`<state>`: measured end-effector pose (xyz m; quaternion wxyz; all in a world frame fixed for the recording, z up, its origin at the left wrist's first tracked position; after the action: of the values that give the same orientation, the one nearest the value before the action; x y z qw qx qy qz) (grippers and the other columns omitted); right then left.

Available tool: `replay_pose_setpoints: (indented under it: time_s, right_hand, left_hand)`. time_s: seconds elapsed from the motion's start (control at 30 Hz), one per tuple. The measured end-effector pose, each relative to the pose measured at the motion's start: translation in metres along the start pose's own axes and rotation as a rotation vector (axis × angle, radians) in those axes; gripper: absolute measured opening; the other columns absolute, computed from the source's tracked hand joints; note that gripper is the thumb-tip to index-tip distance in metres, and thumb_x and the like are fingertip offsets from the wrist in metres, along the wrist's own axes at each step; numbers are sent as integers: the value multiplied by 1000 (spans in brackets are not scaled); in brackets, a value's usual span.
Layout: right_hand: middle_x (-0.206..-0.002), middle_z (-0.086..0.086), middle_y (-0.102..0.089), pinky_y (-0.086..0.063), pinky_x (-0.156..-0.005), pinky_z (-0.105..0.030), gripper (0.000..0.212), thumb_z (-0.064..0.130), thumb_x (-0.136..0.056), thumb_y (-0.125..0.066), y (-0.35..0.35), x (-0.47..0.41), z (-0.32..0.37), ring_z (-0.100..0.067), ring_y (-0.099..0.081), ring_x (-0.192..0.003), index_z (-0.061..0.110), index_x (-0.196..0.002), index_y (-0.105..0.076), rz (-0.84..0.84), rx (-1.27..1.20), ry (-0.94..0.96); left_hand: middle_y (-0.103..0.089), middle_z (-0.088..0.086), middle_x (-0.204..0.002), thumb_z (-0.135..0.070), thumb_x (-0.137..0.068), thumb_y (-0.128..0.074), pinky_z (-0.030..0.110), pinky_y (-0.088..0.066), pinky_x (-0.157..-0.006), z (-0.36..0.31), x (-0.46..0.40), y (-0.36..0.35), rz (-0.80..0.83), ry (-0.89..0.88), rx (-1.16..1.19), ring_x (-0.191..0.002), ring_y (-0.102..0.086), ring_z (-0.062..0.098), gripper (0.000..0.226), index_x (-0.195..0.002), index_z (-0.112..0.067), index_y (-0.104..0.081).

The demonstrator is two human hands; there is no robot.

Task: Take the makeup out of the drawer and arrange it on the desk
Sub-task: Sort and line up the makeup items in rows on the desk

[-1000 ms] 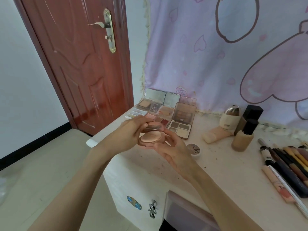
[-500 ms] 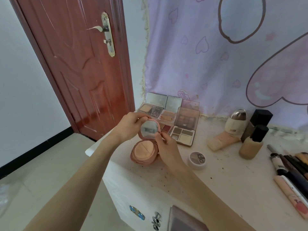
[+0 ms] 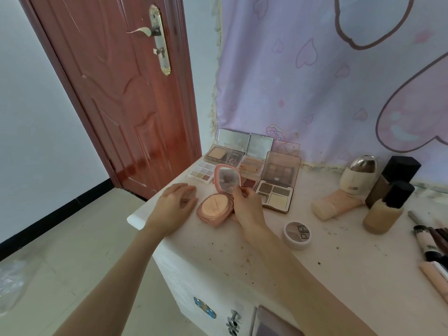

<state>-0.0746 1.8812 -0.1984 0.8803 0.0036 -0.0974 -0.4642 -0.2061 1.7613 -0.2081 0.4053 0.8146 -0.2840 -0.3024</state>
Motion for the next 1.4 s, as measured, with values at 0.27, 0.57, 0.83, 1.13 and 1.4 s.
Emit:
replay_pose_setpoints:
  time_s: [0.27,0.57,0.83,1.13,1.4]
  right_hand:
    - [-101,-6,-63,-40,-78,-29,29,23,-98,-40,-24,-8,12,-24,-56,-98,6,-109,-60,4,238,115]
    - [-100,-14,-70,-44,-73,-24,23,7,-87,-51,-44,-23,22,-28,-62,-97,5,-97,-71,1,377,140]
    - [-97,-16,-69,-53,-79,-37,19,12,-91,-54,-68,-44,27,-32,-65,-90,1,-95,-69,14,348,137]
    - [-84,-13,-63,-33,-52,-22,12,3,-85,-55,-71,-52,26,-23,-54,-76,0,-86,-66,-46,476,204]
    - [-88,-16,-65,-55,-73,-40,14,14,-90,-55,-59,-34,27,-32,-66,-80,0,-89,-60,4,297,191]
  left_hand:
    - [-60,13,-116,-6,-81,-65,31,-34,-102,13,23,10,-233,131,89,-111,-52,29,29,-109,-2,-66]
    - [-56,10,-122,-11,-82,-66,23,-34,-93,24,29,10,-266,214,176,-112,-53,27,39,-120,-5,-58]
    - [-40,14,-139,-10,-88,-56,40,-31,-108,29,32,8,-233,263,252,-133,-35,31,59,-141,-8,-31]
    - [-36,12,-139,-2,-83,-57,19,-31,-96,27,33,9,-232,256,289,-124,-42,25,66,-143,-9,-29]
    - [-33,9,-138,-3,-83,-60,18,-31,-93,24,48,10,-330,275,345,-116,-44,21,63,-140,-14,-35]
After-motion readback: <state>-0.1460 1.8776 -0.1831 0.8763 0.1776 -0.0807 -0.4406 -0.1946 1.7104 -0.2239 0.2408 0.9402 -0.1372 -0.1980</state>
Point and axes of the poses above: each hand's wrist, its own x-axis away from the middle knuckle, its own y-axis out of the back of the hand, z = x × y, the point moved 1 cm from there along -x, towards the middle knuckle
